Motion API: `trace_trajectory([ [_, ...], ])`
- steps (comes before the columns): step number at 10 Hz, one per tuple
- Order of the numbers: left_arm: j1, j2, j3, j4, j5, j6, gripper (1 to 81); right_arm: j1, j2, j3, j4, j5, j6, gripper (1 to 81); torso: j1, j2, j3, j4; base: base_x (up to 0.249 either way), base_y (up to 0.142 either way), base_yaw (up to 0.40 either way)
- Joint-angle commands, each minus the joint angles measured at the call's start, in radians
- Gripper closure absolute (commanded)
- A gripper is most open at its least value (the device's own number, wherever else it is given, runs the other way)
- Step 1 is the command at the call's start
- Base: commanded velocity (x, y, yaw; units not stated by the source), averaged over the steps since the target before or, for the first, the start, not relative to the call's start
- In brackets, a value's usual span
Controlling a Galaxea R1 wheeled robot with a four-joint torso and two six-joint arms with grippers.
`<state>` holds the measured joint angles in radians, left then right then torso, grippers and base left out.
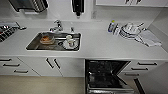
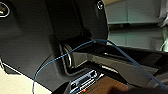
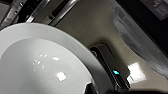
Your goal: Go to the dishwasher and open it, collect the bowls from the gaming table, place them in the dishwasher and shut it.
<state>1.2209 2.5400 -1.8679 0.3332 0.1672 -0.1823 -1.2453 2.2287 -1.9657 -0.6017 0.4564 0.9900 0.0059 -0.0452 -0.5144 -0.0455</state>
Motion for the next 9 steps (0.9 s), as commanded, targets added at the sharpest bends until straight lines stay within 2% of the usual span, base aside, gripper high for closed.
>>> trace_trajectory([
  [1, 0.076, 0.063, -0.112, 0.000, -0.015, 0.063, 1.0, 0.144, -0.111, 0.105, -0.159, -0.025, 0.166, 81.1, 0.000, 0.000, 0.000, 0.000, 0.000, 0.000, 0.000],
  [2, 0.096, 0.071, -0.162, -0.005, -0.058, 0.063, 1.0, 0.175, -0.104, 0.108, -0.187, -0.058, 0.199, 81.1, 0.000, 0.000, 0.000, 0.000, 0.000, 0.000, 0.000],
  [3, 0.124, 0.083, -0.212, -0.008, -0.104, 0.063, 1.0, 0.206, -0.088, 0.116, -0.214, -0.123, 0.222, 81.1, 0.000, 0.000, 0.000, 0.000, 0.000, 0.000, 0.000],
  [7, 0.165, 0.116, -0.252, 0.001, -0.112, 0.064, 1.0, 0.324, -0.039, 0.212, -0.228, -0.335, 0.226, 81.1, 0.000, 0.000, 0.000, 0.000, 0.000, 0.000, 0.000],
  [9, 0.202, 0.108, -0.246, 0.001, -0.156, 0.064, 1.0, 0.399, -0.021, 0.286, -0.228, -0.459, 0.226, 81.1, 0.000, 0.000, 0.000, 0.000, 0.000, 0.000, 0.000],
])
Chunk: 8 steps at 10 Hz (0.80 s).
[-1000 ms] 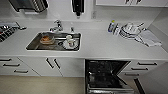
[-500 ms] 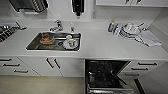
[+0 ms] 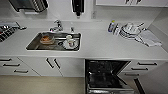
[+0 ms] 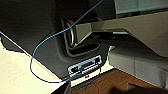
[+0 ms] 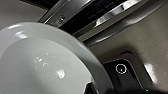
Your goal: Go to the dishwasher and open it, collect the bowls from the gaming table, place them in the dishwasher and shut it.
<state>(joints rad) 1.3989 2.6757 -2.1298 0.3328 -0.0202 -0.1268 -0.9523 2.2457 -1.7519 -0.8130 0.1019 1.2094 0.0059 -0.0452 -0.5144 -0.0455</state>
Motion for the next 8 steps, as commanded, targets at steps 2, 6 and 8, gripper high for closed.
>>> trace_trajectory([
  [2, 0.052, -0.022, 0.007, 0.015, 0.023, 0.009, 1.0, 0.181, -0.013, 0.125, -0.012, -0.202, 0.007, 81.1, 0.000, 0.000, 0.000, 0.000, 0.000, 0.000, 0.000],
  [6, 0.053, -0.013, -0.001, 0.029, 0.020, 0.009, 1.0, 0.289, -0.051, 0.222, 0.018, -0.268, 0.007, 81.1, 0.000, 0.000, 0.000, 0.000, 0.000, 0.000, 0.000],
  [8, 0.053, -0.005, -0.010, 0.029, 0.019, 0.009, 1.0, 0.310, -0.075, 0.252, 0.018, -0.278, 0.007, 81.1, 0.000, 0.000, 0.000, 0.000, 0.000, 0.000, 0.000],
])
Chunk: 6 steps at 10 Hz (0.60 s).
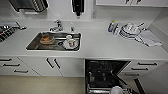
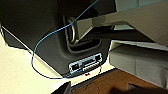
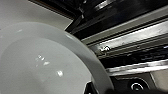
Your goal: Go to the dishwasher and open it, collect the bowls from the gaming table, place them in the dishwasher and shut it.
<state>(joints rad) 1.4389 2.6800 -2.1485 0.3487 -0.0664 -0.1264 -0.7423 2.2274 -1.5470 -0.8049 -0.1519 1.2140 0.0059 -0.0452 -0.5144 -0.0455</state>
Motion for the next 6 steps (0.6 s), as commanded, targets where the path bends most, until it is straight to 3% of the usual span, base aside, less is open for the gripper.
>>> trace_trajectory([
  [1, 0.013, -0.002, 0.001, 0.015, 0.066, 0.008, 1.0, 0.119, -0.061, 0.059, 0.016, -0.024, 0.002, 81.1, 0.000, 0.000, 0.000, 0.000, 0.000, 0.000, 0.000],
  [3, 0.025, -0.006, -0.008, 0.013, 0.063, 0.008, 1.0, 0.178, -0.064, 0.088, 0.038, -0.029, 0.002, 81.1, 0.000, 0.000, 0.000, 0.000, 0.000, 0.000, 0.000],
  [4, 0.038, -0.012, -0.010, 0.013, 0.053, 0.008, 1.0, 0.208, -0.056, 0.101, 0.044, -0.063, 0.002, 81.1, 0.000, 0.000, 0.000, 0.000, 0.000, 0.000, 0.000],
  [5, 0.065, -0.024, -0.010, 0.010, 0.000, 0.008, 1.0, 0.237, -0.039, 0.114, 0.047, -0.103, 0.002, 81.1, 0.000, 0.000, 0.000, 0.000, 0.000, 0.000, 0.000],
  [6, 0.085, -0.031, -0.010, 0.013, -0.012, 0.008, 1.0, 0.258, -0.021, 0.108, 0.058, -0.115, 0.002, 81.1, 0.000, 0.000, 0.000, 0.000, 0.000, 0.000, 0.000],
])
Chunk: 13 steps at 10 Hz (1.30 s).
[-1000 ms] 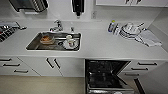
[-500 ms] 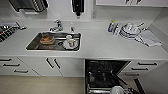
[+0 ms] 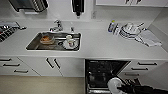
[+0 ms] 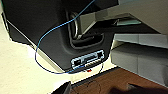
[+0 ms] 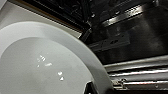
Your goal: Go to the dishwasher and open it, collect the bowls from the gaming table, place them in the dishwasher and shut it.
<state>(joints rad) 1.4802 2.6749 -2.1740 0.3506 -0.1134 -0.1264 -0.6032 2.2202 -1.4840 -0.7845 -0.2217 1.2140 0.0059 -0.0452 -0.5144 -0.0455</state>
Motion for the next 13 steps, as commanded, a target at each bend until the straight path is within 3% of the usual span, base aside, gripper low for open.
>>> trace_trajectory([
  [1, 0.055, -0.024, 0.006, 0.011, 0.026, 0.008, 1.0, 0.140, 0.002, 0.038, 0.047, -0.053, 0.002, 81.1, 0.000, 0.000, 0.000, 0.000, 0.000, 0.000, 0.000],
  [5, 0.064, -0.006, -0.015, 0.005, 0.008, 0.007, 1.0, 0.234, 0.040, 0.038, 0.085, -0.102, 0.002, 81.1, 0.000, 0.000, 0.000, 0.000, 0.000, 0.000, 0.000],
  [9, 0.070, 0.001, -0.027, 0.001, 0.006, 0.007, 1.0, 0.314, 0.026, 0.022, 0.143, -0.110, 0.001, 81.1, 0.000, 0.000, 0.000, 0.000, 0.000, 0.000, 0.000],
  [10, 0.071, 0.004, -0.033, 0.001, 0.006, 0.007, 1.0, 0.315, 0.022, 0.030, 0.146, -0.110, 0.001, 1.0, 0.000, 0.000, 0.000, 0.000, 0.000, 0.000, 0.000],
  [13, 0.071, 0.011, -0.036, 0.002, 0.006, 0.007, 1.0, 0.279, 0.011, 0.033, 0.148, -0.110, -0.010, 1.0, 0.000, 0.000, 0.000, 0.000, 0.000, 0.000, 0.000],
])
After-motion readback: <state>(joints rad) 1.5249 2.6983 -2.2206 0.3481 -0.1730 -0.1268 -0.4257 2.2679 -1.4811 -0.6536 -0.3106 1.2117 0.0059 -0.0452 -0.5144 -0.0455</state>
